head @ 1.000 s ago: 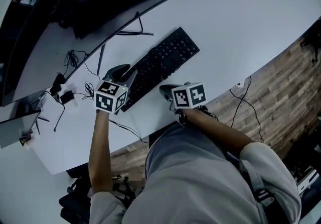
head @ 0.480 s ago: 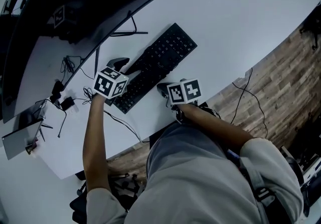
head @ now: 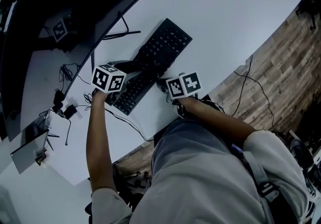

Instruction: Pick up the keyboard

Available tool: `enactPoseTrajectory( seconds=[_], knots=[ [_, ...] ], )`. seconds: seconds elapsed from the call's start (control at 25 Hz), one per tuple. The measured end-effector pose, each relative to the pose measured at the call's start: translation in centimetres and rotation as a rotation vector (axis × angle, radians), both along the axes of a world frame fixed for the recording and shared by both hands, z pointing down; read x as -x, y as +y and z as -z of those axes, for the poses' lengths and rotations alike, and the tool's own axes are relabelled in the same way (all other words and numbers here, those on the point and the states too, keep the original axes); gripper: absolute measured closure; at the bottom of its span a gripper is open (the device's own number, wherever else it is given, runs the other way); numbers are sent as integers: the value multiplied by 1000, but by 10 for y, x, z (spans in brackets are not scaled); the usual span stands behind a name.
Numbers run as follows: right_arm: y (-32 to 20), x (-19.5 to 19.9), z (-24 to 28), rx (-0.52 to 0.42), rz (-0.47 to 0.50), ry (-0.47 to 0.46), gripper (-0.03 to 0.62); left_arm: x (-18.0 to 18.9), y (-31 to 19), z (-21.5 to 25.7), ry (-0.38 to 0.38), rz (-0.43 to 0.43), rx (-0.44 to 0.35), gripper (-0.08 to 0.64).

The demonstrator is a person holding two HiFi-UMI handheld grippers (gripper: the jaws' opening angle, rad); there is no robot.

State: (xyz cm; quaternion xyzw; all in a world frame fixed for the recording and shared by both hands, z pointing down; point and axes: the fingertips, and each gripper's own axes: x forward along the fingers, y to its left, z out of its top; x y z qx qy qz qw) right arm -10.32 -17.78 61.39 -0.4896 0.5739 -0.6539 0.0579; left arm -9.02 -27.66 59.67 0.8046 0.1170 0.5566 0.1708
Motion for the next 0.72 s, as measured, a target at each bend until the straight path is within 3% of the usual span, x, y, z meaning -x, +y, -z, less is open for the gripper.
enactPoseTrajectory(
  seconds=[0.16, 0.6, 0.72],
  knots=[
    [0, 5, 1, -1, 14, 5, 592, -3, 0, 1, 4, 34, 35, 560],
    [3, 7, 0, 3, 24, 41, 594, 3, 9, 9, -45, -40, 26, 560],
    [3, 7, -1, 6, 27, 54, 594, 2, 8, 13, -43, -18, 47, 560]
  ],
)
